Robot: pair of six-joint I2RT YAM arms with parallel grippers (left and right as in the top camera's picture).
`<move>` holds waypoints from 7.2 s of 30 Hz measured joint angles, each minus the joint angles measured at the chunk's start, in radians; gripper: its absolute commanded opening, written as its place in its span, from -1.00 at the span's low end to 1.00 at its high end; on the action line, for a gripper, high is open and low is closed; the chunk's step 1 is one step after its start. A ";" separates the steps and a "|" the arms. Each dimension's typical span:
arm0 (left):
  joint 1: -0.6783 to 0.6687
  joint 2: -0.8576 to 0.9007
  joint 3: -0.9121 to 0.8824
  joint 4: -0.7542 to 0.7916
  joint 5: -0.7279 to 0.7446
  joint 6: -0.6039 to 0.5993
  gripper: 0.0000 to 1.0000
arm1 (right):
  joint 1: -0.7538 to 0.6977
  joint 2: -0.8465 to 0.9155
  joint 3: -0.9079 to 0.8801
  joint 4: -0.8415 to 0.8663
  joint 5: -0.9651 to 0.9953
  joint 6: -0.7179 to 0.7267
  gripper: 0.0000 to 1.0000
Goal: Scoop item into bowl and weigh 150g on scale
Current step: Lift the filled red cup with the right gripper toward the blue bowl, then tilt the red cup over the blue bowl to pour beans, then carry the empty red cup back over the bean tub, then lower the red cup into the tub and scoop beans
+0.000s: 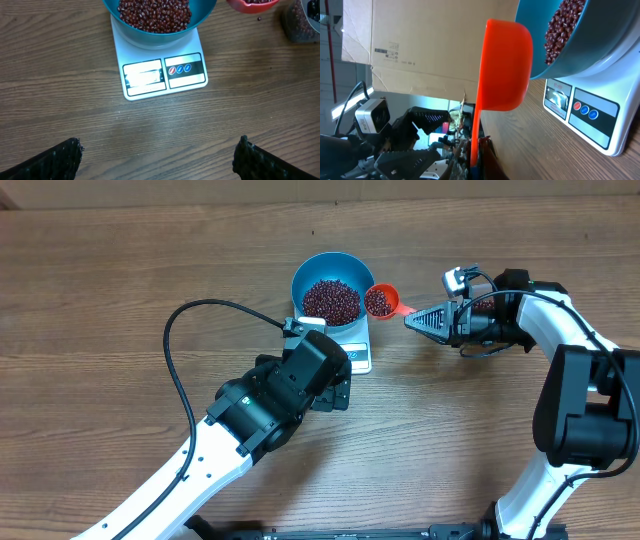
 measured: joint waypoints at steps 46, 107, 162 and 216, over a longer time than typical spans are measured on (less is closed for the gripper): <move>0.000 0.000 0.000 0.000 0.000 0.000 0.99 | 0.166 0.000 -0.002 0.709 0.241 0.337 -0.93; 0.000 0.000 0.000 0.000 0.000 0.000 0.99 | 0.222 0.000 -0.002 0.938 0.528 -0.519 -0.93; 0.000 0.000 0.000 0.000 0.000 0.000 0.99 | -0.110 -0.327 0.005 0.085 0.732 0.333 -0.93; 0.000 0.000 0.000 0.000 0.000 0.000 0.99 | -0.104 -0.230 0.003 0.193 1.434 0.334 -0.93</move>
